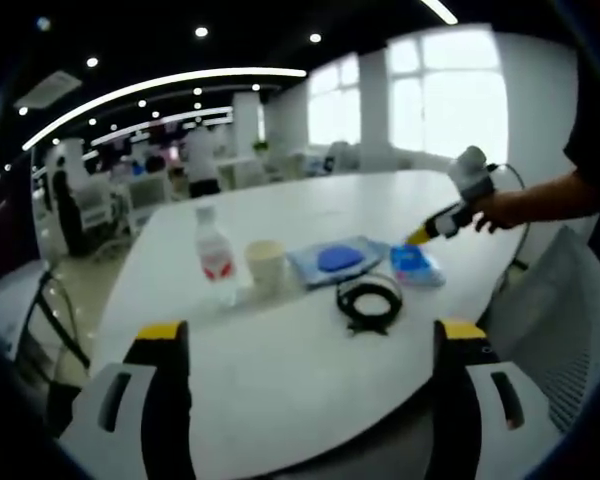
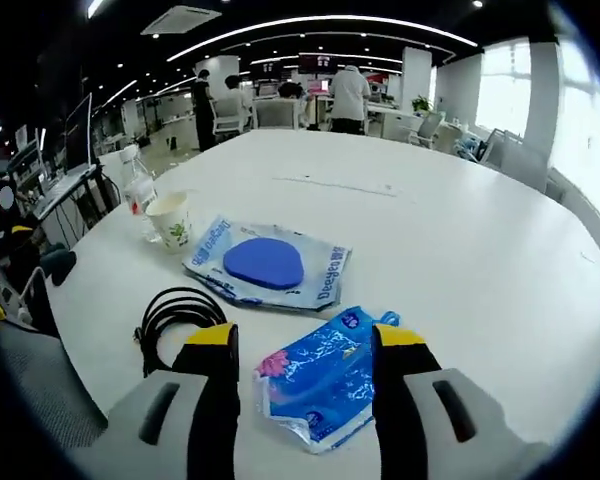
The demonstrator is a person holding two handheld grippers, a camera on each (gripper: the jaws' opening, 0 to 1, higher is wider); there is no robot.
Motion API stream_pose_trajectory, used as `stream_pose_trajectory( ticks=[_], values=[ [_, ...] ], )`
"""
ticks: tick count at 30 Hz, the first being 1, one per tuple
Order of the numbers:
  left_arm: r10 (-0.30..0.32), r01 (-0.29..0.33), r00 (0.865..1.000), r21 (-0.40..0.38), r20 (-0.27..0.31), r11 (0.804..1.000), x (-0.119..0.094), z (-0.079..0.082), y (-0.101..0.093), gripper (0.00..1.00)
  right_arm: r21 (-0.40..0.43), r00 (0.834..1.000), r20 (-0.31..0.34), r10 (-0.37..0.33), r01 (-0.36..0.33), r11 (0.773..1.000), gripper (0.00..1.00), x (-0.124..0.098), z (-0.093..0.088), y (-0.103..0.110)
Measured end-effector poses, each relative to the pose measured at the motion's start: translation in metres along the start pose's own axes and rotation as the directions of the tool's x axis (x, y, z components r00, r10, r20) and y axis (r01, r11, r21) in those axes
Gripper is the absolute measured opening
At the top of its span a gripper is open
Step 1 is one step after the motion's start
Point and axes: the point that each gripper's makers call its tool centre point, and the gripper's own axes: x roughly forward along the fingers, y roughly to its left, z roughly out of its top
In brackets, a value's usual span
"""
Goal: Arrange the tabletop items into an orderly group along one side of the table until the central work area is clear of visible clutter.
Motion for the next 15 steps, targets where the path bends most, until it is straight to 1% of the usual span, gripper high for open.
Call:
stream_pose_trajectory(
  ticks=[2,6,12,15],
  values=[
    [-0.001,0.001,1.0,0.002,-0.002,1.0,0.0,0.0,-0.001,1.0,0.006,1.0,-0.013,-0.019,0.019,1.0,0.54,0.003,-0.005,-0.011],
    [-0.003,0.003,1.0,0.005,-0.005,1.0,0.0,0.0,-0.001,1.0,0.02,0.998,-0.053,-0.038,0.039,0.999,0.54,0.011,-0.018,-0.025],
    [-0.001,0.001,1.0,0.006,-0.008,1.0,0.0,-0.001,-0.001,1.0,0.043,0.995,-0.092,-0.036,0.04,0.998,0.51,0.019,-0.029,-0.03],
    [0.0,0.0,1.0,0.006,-0.008,1.0,0.0,-0.001,0.0,1.0,0.055,0.994,-0.101,-0.03,0.036,0.998,0.43,0.024,-0.031,-0.03]
  ],
)
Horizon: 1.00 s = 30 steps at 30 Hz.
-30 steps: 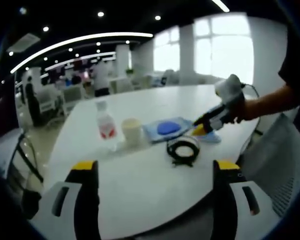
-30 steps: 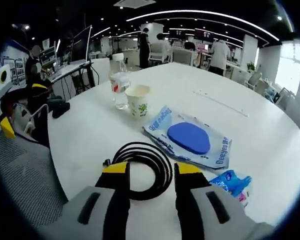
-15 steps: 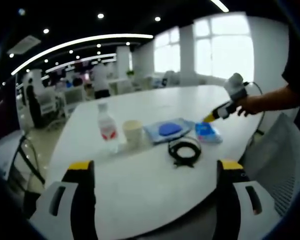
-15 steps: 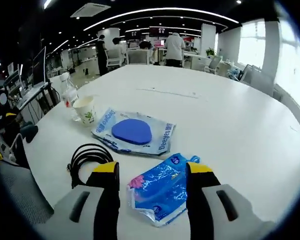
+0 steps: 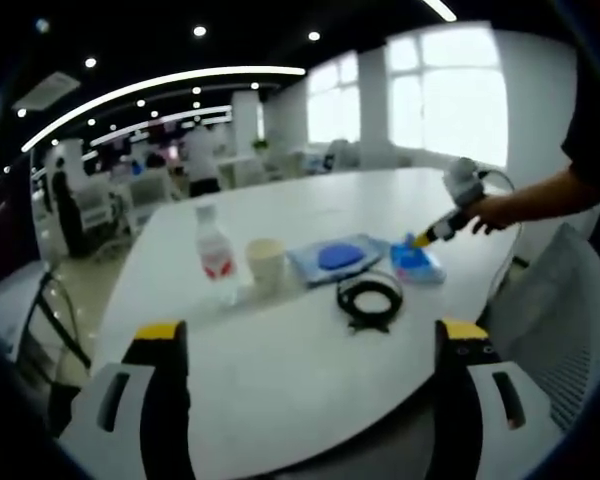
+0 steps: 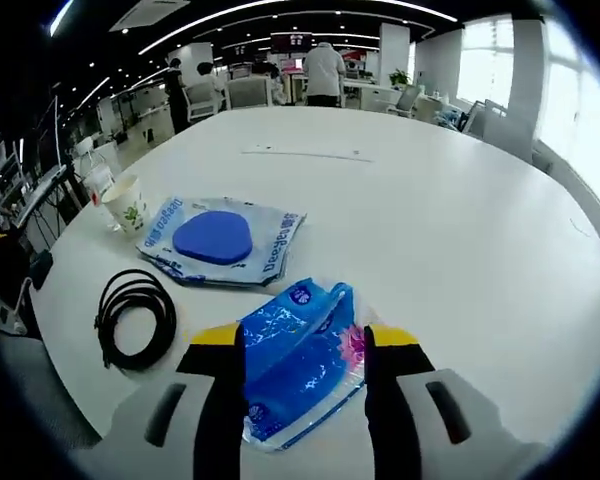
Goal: Arrange the tabletop items into an orderly group along one side of the table until the central work area is clear of visible clutter.
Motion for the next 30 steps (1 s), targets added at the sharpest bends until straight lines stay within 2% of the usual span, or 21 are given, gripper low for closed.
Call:
stream_pose_trajectory(
  ticks=[9,11,13,15,19,24,30],
  values=[
    [0.007,-0.007,1.0,-0.001,-0.004,1.0,0.0,0.0,0.001,0.99,0.07,0.998,-0.056,0.015,-0.011,0.997,0.28,0.018,-0.014,0.004],
    [0.006,-0.006,1.0,-0.001,-0.005,1.0,0.0,0.0,0.001,0.98,0.08,0.997,-0.075,0.012,-0.005,0.997,0.2,0.02,-0.019,0.004],
    [0.007,-0.007,1.0,0.0,-0.006,1.0,0.0,0.0,0.001,0.98,0.091,0.995,-0.096,0.013,-0.005,0.996,0.06,0.022,-0.024,0.002],
    [0.008,-0.008,1.0,0.0,-0.005,1.0,-0.001,0.001,0.001,0.98,0.114,0.995,-0.1,0.011,0.0,0.993,0.0,0.02,-0.027,0.0],
    [0.009,-0.009,1.0,-0.001,-0.005,1.0,-0.001,0.0,0.001,0.97,0.155,0.995,-0.092,0.022,-0.008,0.988,0.0,0.014,-0.028,-0.001],
    [0.006,-0.006,1.0,-0.001,-0.004,1.0,-0.001,0.0,0.0,0.97,0.167,0.996,-0.081,0.026,-0.013,0.986,0.0,0.005,-0.025,-0.003],
    [-0.001,0.001,1.0,-0.002,-0.004,1.0,0.0,0.0,-0.001,0.97,0.165,0.991,-0.108,0.079,-0.06,0.984,0.0,-0.007,-0.017,-0.003]
  ],
)
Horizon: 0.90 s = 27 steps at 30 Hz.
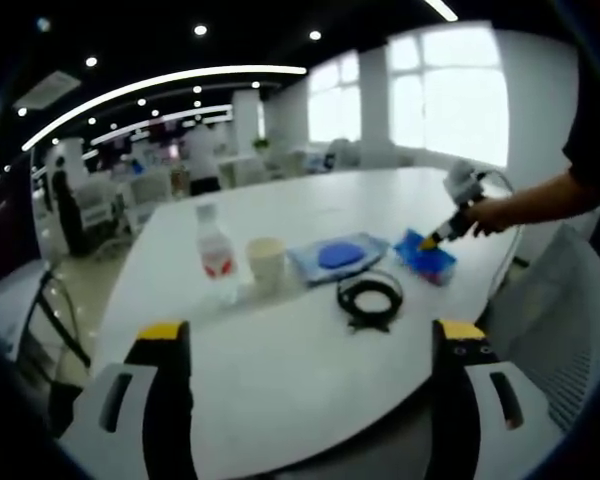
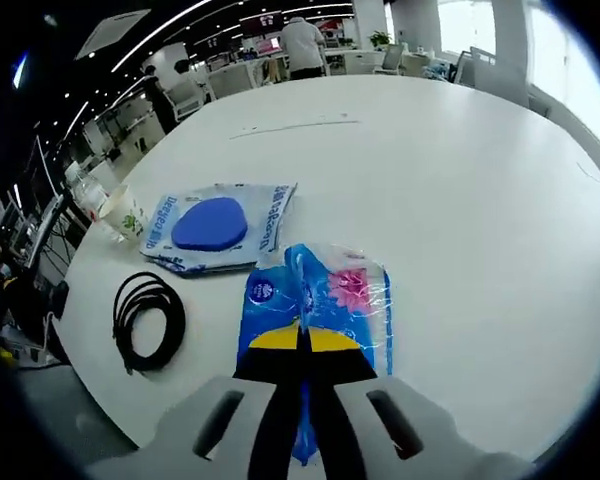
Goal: Arrange the tabletop items into an orderly group along one side of the table until the central work area is clear of visible clutter.
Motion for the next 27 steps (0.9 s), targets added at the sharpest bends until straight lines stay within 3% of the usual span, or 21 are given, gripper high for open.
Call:
stream_pose_trajectory(
  ticks=[6,9,14,17,20,23,24,27],
  values=[
    [-0.006,0.006,1.0,-0.002,-0.003,1.0,0.0,-0.001,-0.001,0.97,-0.035,0.999,-0.016,0.041,-0.042,0.999,0.0,-0.014,0.011,0.006],
    [-0.008,0.008,1.0,-0.001,-0.003,1.0,0.0,-0.001,-0.001,0.97,-0.061,0.993,-0.067,0.096,-0.1,0.993,0.0,-0.017,0.01,0.016],
    [-0.013,0.013,1.0,-0.001,-0.007,1.0,0.001,-0.002,-0.002,0.97,-0.177,0.986,-0.096,0.134,-0.149,0.973,0.0,-0.026,0.023,0.024],
    [-0.015,0.015,1.0,0.0,-0.012,1.0,0.001,-0.003,-0.002,0.96,-0.268,0.971,-0.118,0.209,-0.234,0.935,0.0,-0.03,0.03,0.037],
    [-0.018,0.018,1.0,0.001,-0.014,1.0,0.001,-0.003,-0.002,0.96,-0.36,0.966,-0.154,0.209,-0.252,0.898,0.0,-0.033,0.032,0.042],
    [-0.021,0.021,1.0,0.003,-0.015,1.0,0.001,-0.003,-0.003,0.96,-0.454,0.957,-0.183,0.224,-0.284,0.845,0.0,-0.036,0.035,0.05],
    [-0.021,0.021,1.0,0.002,-0.014,1.0,0.001,-0.003,-0.003,0.96,-0.499,0.953,-0.189,0.235,-0.3,0.813,0.0,-0.037,0.038,0.054],
    [-0.021,0.021,1.0,0.002,-0.013,1.0,0.001,-0.003,-0.003,0.96,-0.55,0.95,-0.211,0.231,-0.311,0.775,0.0,-0.039,0.041,0.055]
  ],
)
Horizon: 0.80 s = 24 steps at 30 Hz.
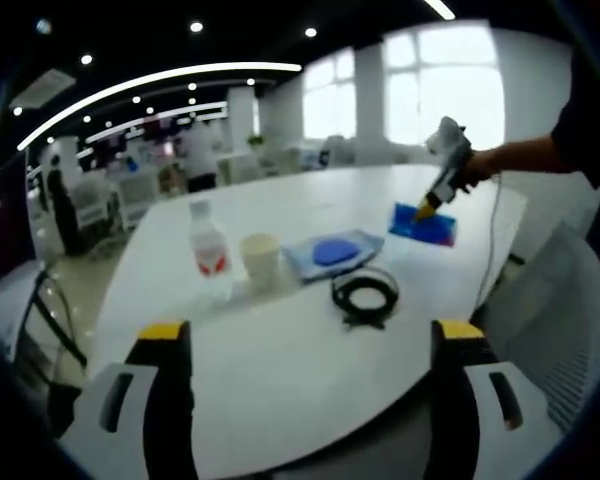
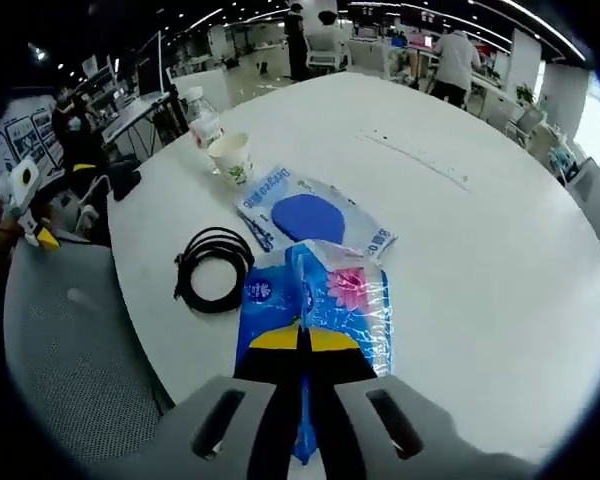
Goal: Arrange the tabletop items into an orderly group along one side of the table until the central work area is clear of visible clutter.
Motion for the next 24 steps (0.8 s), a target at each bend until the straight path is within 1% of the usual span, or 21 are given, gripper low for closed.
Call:
stream_pose_trajectory(
  ticks=[1,2,3,5,6,7,9,10,12,14,15,17,21,24],
  values=[
    [0.001,-0.001,1.0,0.0,0.0,1.0,0.0,0.0,0.0,0.96,-0.018,1.0,-0.007,-0.001,0.001,1.0,0.0,-0.001,0.001,-0.001],
    [0.002,-0.002,1.0,0.0,0.0,1.0,0.0,0.0,0.0,0.96,-0.057,1.0,-0.008,0.007,-0.007,0.998,0.0,-0.002,0.003,-0.001],
    [0.002,-0.002,1.0,0.0,0.0,1.0,0.0,0.0,0.0,0.96,-0.07,1.0,-0.003,0.015,-0.015,0.997,0.0,-0.002,0.005,-0.001],
    [0.003,-0.003,1.0,0.001,-0.002,1.0,0.0,0.0,0.0,0.96,-0.103,1.0,-0.014,0.015,-0.016,0.995,0.0,-0.004,0.008,-0.002],
    [0.003,-0.003,1.0,0.003,-0.002,1.0,0.0,0.0,0.001,0.96,-0.155,1.0,-0.016,0.014,-0.016,0.988,0.0,-0.004,0.01,-0.005],
    [0.003,-0.003,1.0,0.003,-0.002,1.0,0.0,0.0,0.001,0.96,-0.181,1.0,-0.015,0.016,-0.019,0.983,0.0,-0.004,0.012,-0.005],
    [0.001,-0.001,1.0,0.003,-0.003,1.0,0.0,0.0,0.0,0.96,-0.201,1.0,-0.022,0.02,-0.024,0.979,0.0,-0.004,0.013,-0.007],
    [0.002,-0.002,1.0,0.004,-0.003,1.0,0.0,0.0,0.0,0.96,-0.233,0.999,-0.021,0.029,-0.033,0.972,0.0,-0.003,0.014,-0.007],
    [0.003,-0.003,1.0,0.005,-0.002,1.0,-0.001,0.0,0.001,0.96,-0.247,0.999,-0.027,0.028,-0.033,0.968,0.0,-0.002,0.016,-0.009],
    [0.006,-0.006,1.0,0.003,0.0,1.0,-0.001,0.001,0.001,0.96,-0.292,0.999,-0.04,0.021,-0.032,0.956,0.0,-0.002,0.018,-0.013],
    [0.007,-0.007,1.0,0.003,0.0,1.0,-0.001,0.001,0.002,0.96,-0.33,0.999,-0.046,0.019,-0.033,0.943,0.0,-0.001,0.019,-0.015],
    [0.009,-0.009,1.0,0.003,0.002,1.0,-0.001,0.001,0.002,0.96,-0.36,0.999,-0.046,0.027,-0.041,0.932,0.0,0.0,0.02,-0.014],
    [0.012,-0.012,1.0,0.002,0.006,1.0,-0.001,0.001,0.003,0.96,-0.45,0.997,-0.082,0.013,-0.049,0.892,0.0,0.003,0.018,-0.02],
    [0.012,-0.012,1.0,0.002,0.007,1.0,-0.001,0.001,0.002,0.96,-0.506,0.996,-0.089,0.018,-0.061,0.86,0.0,0.004,0.019,-0.021]
  ],
)
